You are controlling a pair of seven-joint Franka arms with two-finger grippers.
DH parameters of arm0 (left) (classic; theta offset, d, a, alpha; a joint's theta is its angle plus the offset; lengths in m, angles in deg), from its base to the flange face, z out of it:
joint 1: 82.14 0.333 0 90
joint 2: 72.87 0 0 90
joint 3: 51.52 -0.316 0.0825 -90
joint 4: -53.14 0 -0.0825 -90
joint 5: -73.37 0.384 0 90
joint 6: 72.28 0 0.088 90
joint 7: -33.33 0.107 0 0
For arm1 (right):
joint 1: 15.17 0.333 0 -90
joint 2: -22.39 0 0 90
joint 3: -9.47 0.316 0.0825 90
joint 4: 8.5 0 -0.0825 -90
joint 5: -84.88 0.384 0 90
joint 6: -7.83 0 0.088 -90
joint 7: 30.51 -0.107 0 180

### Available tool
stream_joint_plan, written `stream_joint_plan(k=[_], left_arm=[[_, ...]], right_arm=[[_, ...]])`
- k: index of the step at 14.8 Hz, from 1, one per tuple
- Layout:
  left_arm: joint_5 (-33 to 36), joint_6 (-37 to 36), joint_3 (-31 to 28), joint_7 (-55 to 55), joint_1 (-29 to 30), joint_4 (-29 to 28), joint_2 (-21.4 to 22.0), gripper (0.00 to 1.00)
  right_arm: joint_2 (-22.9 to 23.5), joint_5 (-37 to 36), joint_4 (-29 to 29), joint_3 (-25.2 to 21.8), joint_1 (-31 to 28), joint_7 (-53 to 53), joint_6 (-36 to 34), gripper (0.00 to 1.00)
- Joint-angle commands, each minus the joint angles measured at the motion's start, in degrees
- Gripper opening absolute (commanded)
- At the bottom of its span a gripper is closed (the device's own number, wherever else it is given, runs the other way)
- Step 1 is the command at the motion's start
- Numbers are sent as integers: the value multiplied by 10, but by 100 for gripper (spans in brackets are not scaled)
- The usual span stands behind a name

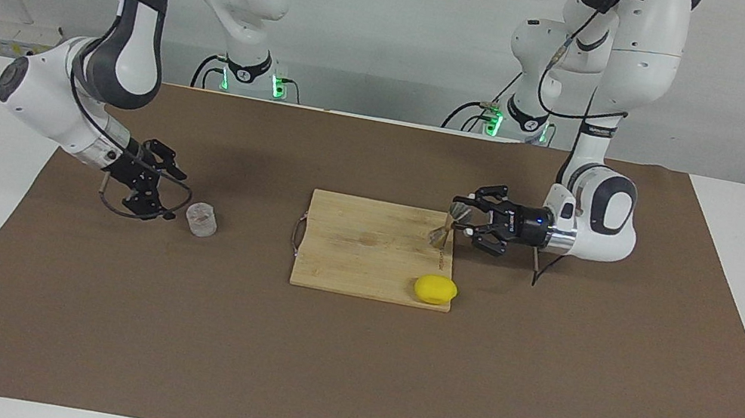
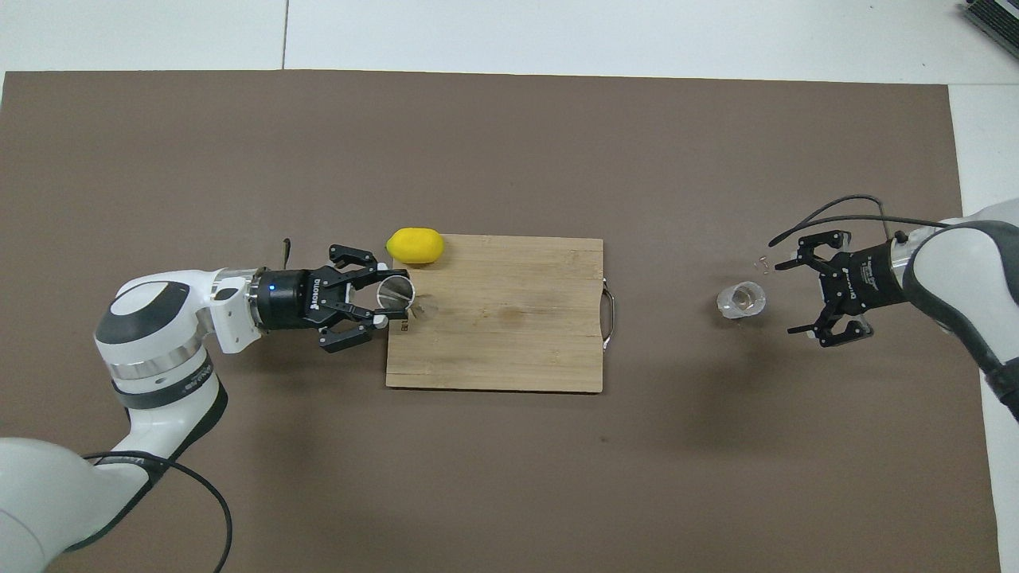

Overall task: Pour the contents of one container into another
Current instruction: 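Carry the metal cup onto the board while the right gripper nears the glass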

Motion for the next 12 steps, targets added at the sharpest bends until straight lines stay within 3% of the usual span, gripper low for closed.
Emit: stream_joint_plan(k=[1, 7, 12], left_arm=[[-66, 81, -8, -10, -75, -28, 41, 32], [-196, 188, -8, 35, -195, -28, 34, 34], [-214, 232, -8, 92, -210, -40, 32, 34]], right_arm=[[20, 38, -14, 7, -24, 79, 15, 100], [50, 83, -17, 7, -31, 131, 19, 100], [50, 121, -29, 7, -22, 138, 27, 100]])
